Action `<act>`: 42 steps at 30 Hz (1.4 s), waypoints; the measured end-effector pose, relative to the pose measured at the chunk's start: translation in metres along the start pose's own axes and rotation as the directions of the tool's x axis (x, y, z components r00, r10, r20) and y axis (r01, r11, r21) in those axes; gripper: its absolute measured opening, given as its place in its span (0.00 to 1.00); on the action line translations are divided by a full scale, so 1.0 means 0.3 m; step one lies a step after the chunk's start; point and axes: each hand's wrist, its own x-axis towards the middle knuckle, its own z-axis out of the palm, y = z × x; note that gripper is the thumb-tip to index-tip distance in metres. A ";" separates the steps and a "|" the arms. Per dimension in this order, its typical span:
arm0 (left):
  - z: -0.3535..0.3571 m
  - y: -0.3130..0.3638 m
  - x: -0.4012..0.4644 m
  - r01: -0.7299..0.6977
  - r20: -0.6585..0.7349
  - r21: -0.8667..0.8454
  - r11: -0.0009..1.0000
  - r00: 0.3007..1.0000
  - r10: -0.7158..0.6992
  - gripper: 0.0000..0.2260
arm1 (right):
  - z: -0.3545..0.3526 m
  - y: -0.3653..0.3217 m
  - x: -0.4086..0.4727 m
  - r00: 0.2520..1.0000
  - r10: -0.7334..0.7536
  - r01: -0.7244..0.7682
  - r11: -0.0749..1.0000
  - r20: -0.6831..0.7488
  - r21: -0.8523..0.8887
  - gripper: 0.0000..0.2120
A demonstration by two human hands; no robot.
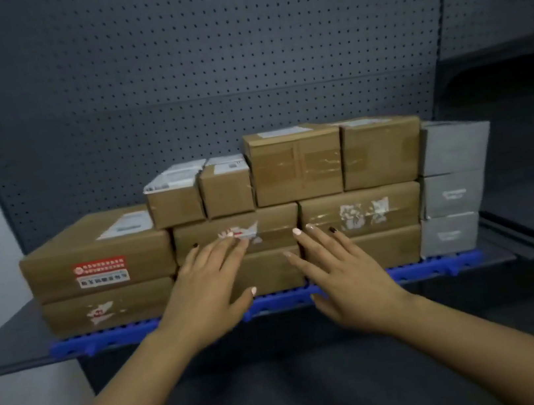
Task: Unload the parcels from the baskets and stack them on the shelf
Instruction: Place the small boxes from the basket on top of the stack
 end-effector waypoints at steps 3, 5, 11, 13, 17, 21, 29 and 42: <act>0.073 0.118 -0.015 -0.075 0.011 -0.054 0.996 0.997 0.076 0.33 | 0.030 0.028 -0.169 0.997 0.053 -0.053 0.999 0.049 -0.001 0.37; 0.140 0.217 -0.015 -0.131 0.038 -0.101 0.986 0.990 0.135 0.33 | 0.059 0.053 -0.296 0.986 0.132 -0.132 0.991 0.104 -0.005 0.37; 0.343 0.548 0.017 -0.287 0.154 -0.234 0.929 0.932 0.327 0.33 | 0.115 0.147 -0.687 0.891 0.349 -0.335 0.937 0.292 -0.098 0.40; 0.399 0.664 0.031 -0.330 0.169 -0.289 0.899 0.907 0.387 0.33 | 0.115 0.181 -0.815 0.831 0.431 -0.405 0.902 0.352 -0.149 0.41; 0.497 0.890 0.044 -0.369 0.192 -0.420 0.830 0.857 0.478 0.36 | 0.105 0.250 -1.072 0.705 0.574 -0.517 0.818 0.417 -0.251 0.38; 0.605 1.075 0.040 -0.375 0.239 -0.472 0.798 0.817 0.525 0.34 | 0.101 0.299 -1.291 0.539 0.681 -0.630 0.717 0.496 -0.299 0.39; 0.797 1.392 0.072 -0.394 0.342 -0.511 0.764 0.722 0.601 0.35 | 0.195 0.348 -1.625 0.295 0.755 -0.788 0.539 0.586 -0.297 0.35; 1.142 1.652 0.145 -0.554 0.365 -0.499 0.666 0.563 0.742 0.36 | 0.619 0.411 -1.900 -0.013 0.639 -0.855 0.391 0.769 -0.340 0.34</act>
